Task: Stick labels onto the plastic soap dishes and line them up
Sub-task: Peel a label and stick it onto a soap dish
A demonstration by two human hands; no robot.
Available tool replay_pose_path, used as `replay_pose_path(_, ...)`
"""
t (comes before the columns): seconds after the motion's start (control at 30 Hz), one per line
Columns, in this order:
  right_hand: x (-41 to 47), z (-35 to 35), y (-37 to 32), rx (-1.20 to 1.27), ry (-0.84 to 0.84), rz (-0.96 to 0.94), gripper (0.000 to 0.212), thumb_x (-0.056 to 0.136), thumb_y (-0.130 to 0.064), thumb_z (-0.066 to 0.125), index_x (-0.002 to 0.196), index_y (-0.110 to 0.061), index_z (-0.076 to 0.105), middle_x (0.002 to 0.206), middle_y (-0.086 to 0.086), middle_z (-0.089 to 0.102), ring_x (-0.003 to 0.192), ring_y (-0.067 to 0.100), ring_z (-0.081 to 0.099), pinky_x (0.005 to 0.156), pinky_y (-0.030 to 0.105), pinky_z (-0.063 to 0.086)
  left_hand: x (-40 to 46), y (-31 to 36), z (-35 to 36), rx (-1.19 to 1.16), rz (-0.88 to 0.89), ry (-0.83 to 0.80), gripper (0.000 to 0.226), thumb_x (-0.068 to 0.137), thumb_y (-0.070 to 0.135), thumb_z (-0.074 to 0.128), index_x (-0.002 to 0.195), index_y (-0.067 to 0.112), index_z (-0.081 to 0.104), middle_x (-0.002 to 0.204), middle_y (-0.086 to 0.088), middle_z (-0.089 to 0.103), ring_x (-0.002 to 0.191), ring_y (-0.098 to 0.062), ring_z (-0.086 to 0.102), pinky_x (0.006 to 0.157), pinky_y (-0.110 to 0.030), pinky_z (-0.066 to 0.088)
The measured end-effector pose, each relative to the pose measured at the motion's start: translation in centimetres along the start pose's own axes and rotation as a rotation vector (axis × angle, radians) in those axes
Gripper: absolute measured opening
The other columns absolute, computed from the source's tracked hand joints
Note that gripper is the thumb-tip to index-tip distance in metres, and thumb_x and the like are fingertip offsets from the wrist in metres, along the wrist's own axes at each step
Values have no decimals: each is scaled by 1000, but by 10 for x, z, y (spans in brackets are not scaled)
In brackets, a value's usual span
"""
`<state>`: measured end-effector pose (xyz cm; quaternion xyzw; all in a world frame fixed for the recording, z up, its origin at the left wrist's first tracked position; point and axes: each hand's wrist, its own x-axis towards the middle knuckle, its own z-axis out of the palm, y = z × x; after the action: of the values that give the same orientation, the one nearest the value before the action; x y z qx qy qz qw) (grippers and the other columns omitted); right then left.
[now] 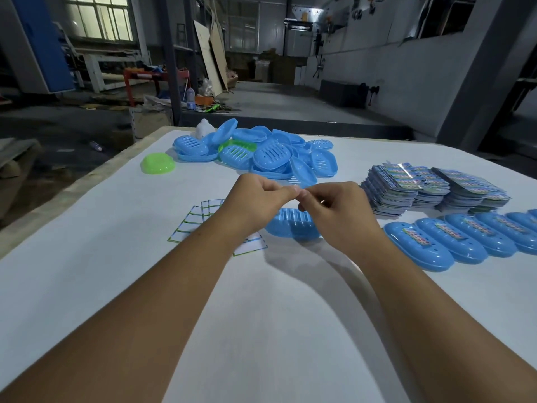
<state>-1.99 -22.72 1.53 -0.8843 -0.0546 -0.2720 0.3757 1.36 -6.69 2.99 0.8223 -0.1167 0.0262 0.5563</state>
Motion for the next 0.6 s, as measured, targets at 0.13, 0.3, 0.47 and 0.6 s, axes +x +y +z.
replay_pose_path(0.13, 3, -1, 3, -55, 79, 91, 32, 93, -33, 64, 70, -13, 74, 61, 0, 67, 56, 19, 54, 59, 35, 47, 0, 0, 1, -22, -7, 7, 25, 80, 49, 79, 77, 23, 78, 75, 10, 74, 63, 8, 62, 52, -9, 44)
replay_pose_path(0.3, 8, -4, 7, -47, 62, 190, 39, 88, -36, 68, 74, 0, 71, 74, 22, 66, 60, 16, 40, 60, 39, 49, 2, -3, 2, -43, 0, 20, 22, 80, 42, 80, 72, 22, 77, 68, 10, 72, 51, 11, 54, 41, -4, 38)
replay_pose_path(0.47, 7, -4, 4, 34, 55, 305, 35, 79, -32, 63, 67, 1, 64, 57, 16, 44, 54, 15, 31, 55, 30, 32, 6, -6, 2, 2, -28, 36, 24, 84, 37, 76, 80, 14, 77, 47, 8, 57, 42, 3, 50, 36, -6, 33)
replay_pose_path(0.6, 6, -5, 7, 78, 7, 378, 40, 79, -34, 63, 69, 5, 61, 57, 5, 45, 54, 17, 33, 57, 30, 32, 9, -13, 4, 55, -68, 33, 32, 83, 41, 74, 82, 10, 76, 43, 12, 50, 34, -4, 41, 40, -14, 37)
